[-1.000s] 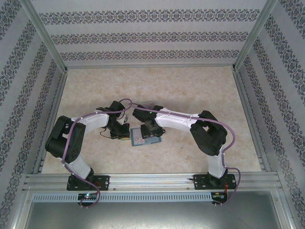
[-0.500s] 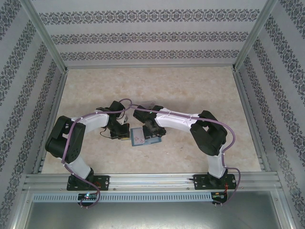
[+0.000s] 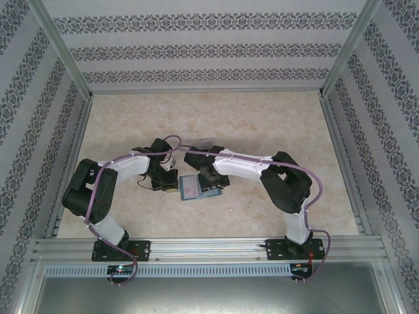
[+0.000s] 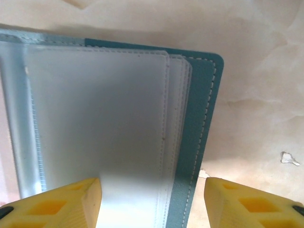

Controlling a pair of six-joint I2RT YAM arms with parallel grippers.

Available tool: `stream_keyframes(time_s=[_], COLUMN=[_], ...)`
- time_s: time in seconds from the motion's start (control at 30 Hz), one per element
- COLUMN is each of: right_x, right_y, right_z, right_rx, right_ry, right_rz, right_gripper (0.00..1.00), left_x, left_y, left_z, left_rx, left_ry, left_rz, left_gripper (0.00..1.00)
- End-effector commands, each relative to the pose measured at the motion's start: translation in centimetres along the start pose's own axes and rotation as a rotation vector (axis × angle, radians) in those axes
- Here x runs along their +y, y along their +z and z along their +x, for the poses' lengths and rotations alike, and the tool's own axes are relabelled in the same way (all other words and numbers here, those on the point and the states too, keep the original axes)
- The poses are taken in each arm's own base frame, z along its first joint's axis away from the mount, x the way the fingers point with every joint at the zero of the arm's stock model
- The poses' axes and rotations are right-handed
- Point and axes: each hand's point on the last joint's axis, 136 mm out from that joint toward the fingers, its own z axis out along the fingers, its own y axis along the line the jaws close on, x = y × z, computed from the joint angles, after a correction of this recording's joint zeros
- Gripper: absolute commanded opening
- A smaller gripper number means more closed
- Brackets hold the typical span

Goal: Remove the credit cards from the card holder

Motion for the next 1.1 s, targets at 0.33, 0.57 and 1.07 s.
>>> stream_keyframes(time_s=[0.33, 0.57, 1.07], right_x=[-2.8, -2.1, -0.5], right_y=[2.2, 1.7, -0.2], right_z=[1.6, 1.6, 1.1], right_rx=[0.054, 0.053, 0.023], right_ry=[0.005, 0.014, 0.044], right_rz=[0.094, 0.046, -0.077], right_gripper=[0.56, 0.54, 0.49], left_x=[1.4, 1.0, -2.9], left_y=[1.4, 1.0, -1.6], left_z=[1.3, 0.8, -1.1], left_rx=[0.069, 0.052, -0.001], left_ry=[0.000, 0.005, 0.065], left_rz=[-0.056, -0.048, 0.016], left_gripper=[0.05, 0.05, 0.05])
